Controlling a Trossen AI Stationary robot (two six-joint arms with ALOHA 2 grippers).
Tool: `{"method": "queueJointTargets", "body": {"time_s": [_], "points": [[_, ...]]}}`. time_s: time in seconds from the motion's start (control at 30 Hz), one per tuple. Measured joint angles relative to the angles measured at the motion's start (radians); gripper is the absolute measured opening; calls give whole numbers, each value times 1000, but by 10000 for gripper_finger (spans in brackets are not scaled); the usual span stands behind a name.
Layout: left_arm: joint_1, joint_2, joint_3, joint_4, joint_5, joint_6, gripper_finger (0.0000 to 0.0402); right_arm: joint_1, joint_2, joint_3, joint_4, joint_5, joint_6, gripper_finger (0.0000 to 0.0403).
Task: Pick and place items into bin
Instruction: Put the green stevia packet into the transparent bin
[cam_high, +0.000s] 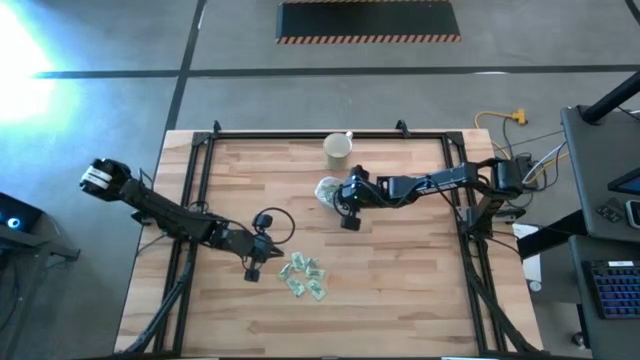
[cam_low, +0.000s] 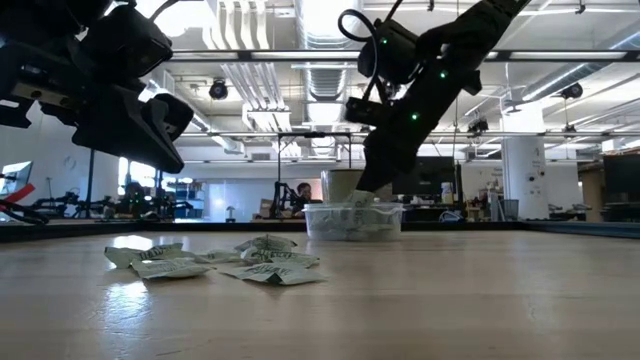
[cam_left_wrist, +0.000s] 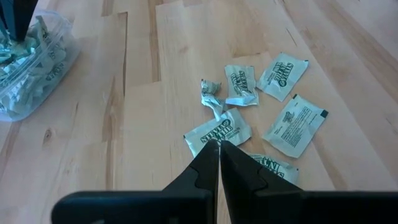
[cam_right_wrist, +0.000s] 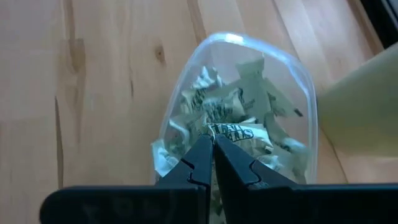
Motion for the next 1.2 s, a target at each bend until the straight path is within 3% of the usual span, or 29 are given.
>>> {"method": "queueJointTargets", "body": {"time_s": [0.3,0.57,0.77,1.03,1.2], "points": [[0,0,0,4,0,-4,0,0,0,0,-19,0,45,16],[0,0,0,4,0,-4,0,0,-14,-1,-19,-1,34,93],[0,0,-2,2,0,-4,0,3,-94,-1,-18,2,3,133],[0,0,-4,1,2,-5,0,86,-233,-3,-23,20,-9,128],[0,1,-5,9,68,-6,0,195,-267,-20,-30,19,-33,118]]}}
